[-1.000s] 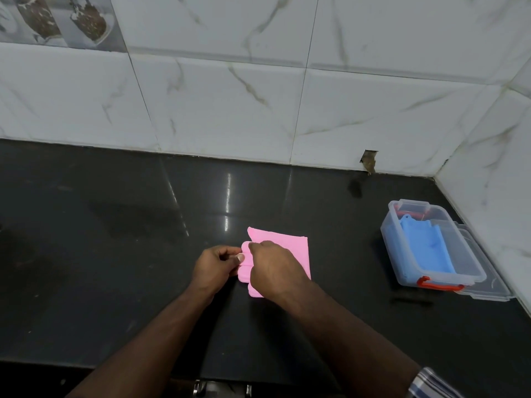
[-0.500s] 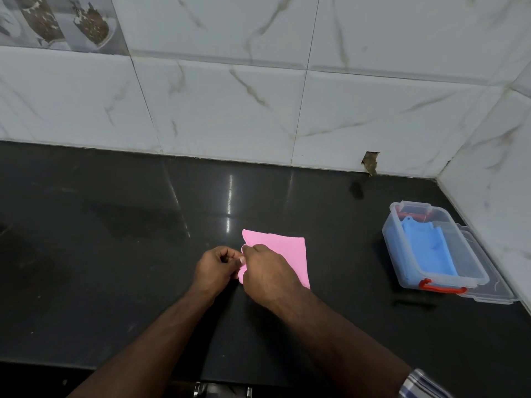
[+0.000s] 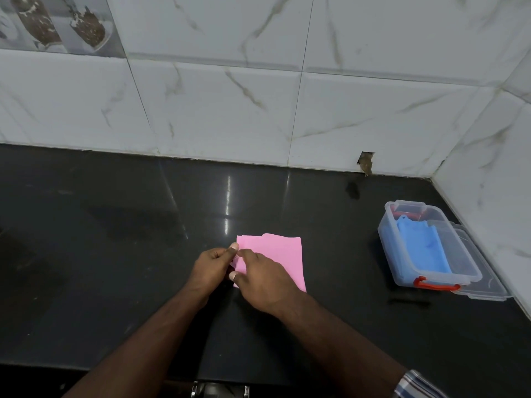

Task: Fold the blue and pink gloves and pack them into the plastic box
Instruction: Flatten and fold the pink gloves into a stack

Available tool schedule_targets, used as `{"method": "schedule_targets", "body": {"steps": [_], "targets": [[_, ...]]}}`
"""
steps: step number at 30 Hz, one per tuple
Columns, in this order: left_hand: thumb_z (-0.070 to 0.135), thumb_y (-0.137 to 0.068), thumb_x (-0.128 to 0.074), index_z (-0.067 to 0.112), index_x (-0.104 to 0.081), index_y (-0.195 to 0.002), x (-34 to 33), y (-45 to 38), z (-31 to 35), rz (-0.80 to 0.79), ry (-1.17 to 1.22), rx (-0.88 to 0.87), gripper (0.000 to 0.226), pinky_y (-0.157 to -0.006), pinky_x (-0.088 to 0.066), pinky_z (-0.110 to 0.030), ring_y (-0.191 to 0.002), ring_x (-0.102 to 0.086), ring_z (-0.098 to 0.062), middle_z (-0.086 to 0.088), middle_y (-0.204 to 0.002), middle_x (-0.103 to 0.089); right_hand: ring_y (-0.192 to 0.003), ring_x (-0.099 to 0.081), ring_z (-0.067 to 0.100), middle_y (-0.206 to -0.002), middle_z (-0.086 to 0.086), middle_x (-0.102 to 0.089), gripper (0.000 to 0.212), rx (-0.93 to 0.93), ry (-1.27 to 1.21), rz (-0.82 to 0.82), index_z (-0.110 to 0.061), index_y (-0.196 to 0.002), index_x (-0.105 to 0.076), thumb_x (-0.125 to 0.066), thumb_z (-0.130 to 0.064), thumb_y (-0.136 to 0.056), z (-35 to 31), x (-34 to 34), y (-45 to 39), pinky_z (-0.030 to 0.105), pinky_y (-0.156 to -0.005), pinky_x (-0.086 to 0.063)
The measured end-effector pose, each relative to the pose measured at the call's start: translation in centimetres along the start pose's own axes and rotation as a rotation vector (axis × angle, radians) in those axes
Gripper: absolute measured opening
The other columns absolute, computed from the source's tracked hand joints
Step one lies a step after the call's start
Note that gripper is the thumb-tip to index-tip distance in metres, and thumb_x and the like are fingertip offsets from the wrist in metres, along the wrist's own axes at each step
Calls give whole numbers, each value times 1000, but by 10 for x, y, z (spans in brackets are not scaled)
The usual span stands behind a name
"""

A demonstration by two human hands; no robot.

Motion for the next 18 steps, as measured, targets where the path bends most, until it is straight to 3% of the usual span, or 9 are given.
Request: {"method": "schedule_targets", "body": {"steps": [3,5,9,12,15,18], "targets": [[21,-92,-70,-7,-70,-84,-2,-3,-4,-8,-8,-5,29,-48,-48,-19,-50,-58,-8,-9,-64,-67,-121,-55,24,-137,5,-57,47,-16,-103,-34,-21,-143,-39,-50,-32,-98,9,4,8,36,-101,-44],[17,-86,-76,2,-73,-80,-3,-4,-4,-7,-84,-23,17,-55,-50,-27,-55,-60,-12,-8,-65,-69,-119,-57,21,-136,2,-58,44,-19,-190,-15,-21,-141,-44,-52,-23,-97,15,9,12,33,-102,-44],[20,-81,-79,13,-70,-69,-4,-5,-5,29,-157,-20,17,-64,-50,-32,-59,-61,-15,-3,-67,-72,-98,-64,10,-111,-5,-68,35,-133,-386,219,-20,-120,-65,-58,-7,-89,53,39,28,24,-91,-49],[21,-81,-78,14,-69,-68,-4,-4,-7,38,-141,-8,17,-67,-53,-34,-61,-63,-15,-2,-69,-74,-89,-61,7,-99,-7,-66,33,-296,-311,343,-20,-109,-68,-57,-2,-84,98,61,48,24,-82,-51],[21,-82,-77,13,-71,-71,-4,-5,-7,58,-130,-1,15,-72,-57,-39,-68,-68,-21,-3,-74,-75,-90,-58,3,-112,-8,-62,41,-396,-281,202,-24,-120,-63,-60,-3,-85,121,58,62,12,-69,-45],[21,-83,-77,12,-72,-72,-5,-4,-7,72,-134,-4,16,-77,-58,-43,-76,-71,-26,-3,-77,-76,-96,-60,5,-131,-5,-55,64,-319,-375,73,-25,-140,-50,-70,-10,-80,119,40,70,10,-70,-46]]}}
Point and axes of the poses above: each hand's wrist, its own y-axis away from the middle knuckle, its own x-axis out of the back of the hand, z = x × y, the point moved 6 cm from there along -y, towards the middle knuckle
